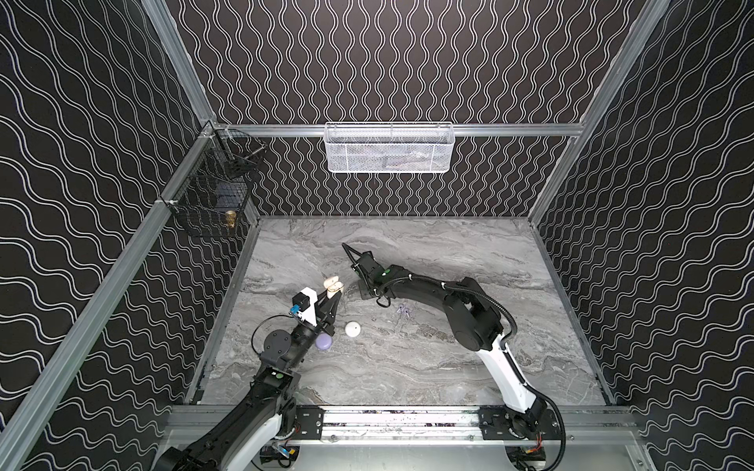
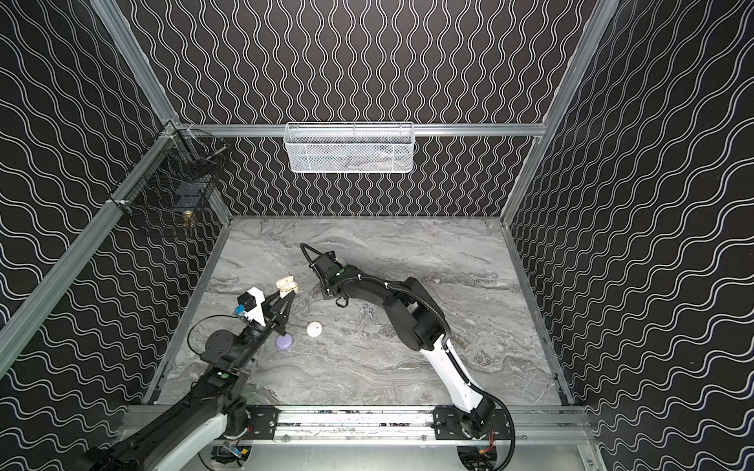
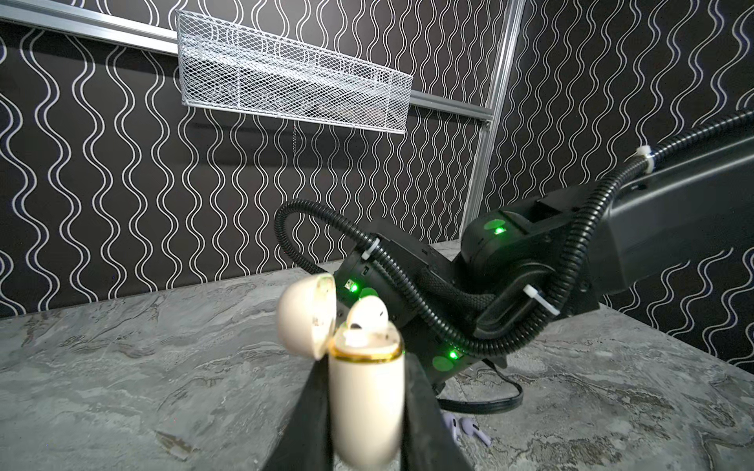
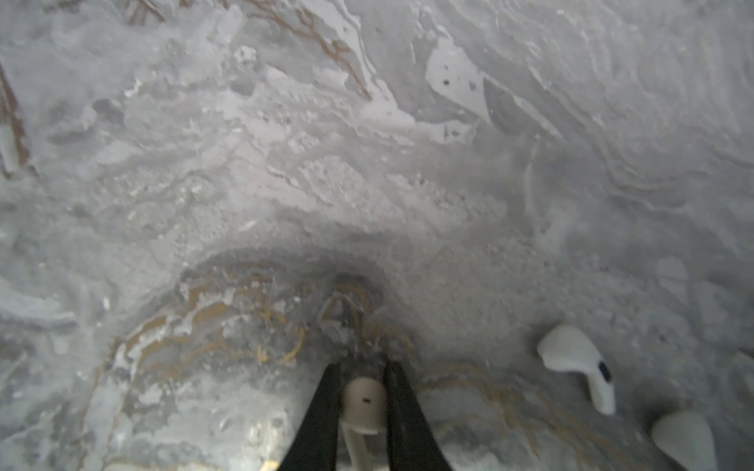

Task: Insert the wireless bluetooth earbuds into the charging case
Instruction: 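Lower the right gripper and close it on a white earbud, then lift the earbud and carry it with the right gripper over the case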

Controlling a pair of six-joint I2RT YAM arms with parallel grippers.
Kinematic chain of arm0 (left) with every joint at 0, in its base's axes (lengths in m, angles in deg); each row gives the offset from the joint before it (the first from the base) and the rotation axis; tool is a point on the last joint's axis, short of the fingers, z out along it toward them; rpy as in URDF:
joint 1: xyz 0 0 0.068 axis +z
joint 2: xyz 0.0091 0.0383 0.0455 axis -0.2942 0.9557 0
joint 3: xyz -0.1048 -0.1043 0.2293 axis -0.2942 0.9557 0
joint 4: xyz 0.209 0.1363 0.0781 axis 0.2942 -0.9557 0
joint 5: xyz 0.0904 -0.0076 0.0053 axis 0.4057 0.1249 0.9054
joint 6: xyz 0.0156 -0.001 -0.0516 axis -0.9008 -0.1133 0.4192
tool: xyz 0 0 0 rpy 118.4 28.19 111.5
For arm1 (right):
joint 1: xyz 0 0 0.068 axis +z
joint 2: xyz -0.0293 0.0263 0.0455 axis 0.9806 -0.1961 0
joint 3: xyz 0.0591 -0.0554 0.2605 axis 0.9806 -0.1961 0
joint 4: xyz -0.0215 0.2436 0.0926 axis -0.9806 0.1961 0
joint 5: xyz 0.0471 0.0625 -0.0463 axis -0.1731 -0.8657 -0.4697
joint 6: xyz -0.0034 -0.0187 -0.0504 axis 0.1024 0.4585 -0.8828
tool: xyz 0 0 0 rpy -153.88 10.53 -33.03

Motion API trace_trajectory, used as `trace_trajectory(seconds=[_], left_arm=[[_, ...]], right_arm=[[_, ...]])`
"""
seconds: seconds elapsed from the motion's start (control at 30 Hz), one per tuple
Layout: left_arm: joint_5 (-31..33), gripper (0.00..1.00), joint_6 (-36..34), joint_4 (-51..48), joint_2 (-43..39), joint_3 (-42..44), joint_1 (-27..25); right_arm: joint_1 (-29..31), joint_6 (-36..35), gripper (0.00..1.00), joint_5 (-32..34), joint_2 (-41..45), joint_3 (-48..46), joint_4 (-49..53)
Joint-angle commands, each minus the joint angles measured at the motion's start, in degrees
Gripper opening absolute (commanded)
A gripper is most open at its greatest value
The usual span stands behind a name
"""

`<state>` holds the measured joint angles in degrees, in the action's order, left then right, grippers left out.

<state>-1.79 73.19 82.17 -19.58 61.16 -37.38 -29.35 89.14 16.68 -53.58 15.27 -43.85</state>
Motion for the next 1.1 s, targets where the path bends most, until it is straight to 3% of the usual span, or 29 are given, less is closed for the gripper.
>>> trace_trajectory(seconds=[0.0,0.3,0.47,0.77,1.07], left_arm=[[0.1,0.00,-0.7,0.7,-0.5,-0.6,0.0],[-1.3,0.00,-1.0,2.8,0.1,-0.2,-0.2],[-4.5,0.00,-1.0,8.7,3.0,0.6,-0.3],[-12.1,0.00,-0.5,21.7,8.8,2.0,-0.4],[-13.4,0.00,-1.0,25.6,9.6,1.8,-1.3]], right_arm=[[0.1,1.9,0.18,-1.2,2.1,-2.9,2.1],[0.1,5.7,0.15,0.2,15.3,-15.7,-7.0],[1.0,7.3,0.12,2.3,27.3,-23.6,-12.2],[12.1,5.7,0.11,14.3,48.8,-34.9,-25.5],[20.0,1.3,0.09,15.7,58.2,-43.2,-45.6]])
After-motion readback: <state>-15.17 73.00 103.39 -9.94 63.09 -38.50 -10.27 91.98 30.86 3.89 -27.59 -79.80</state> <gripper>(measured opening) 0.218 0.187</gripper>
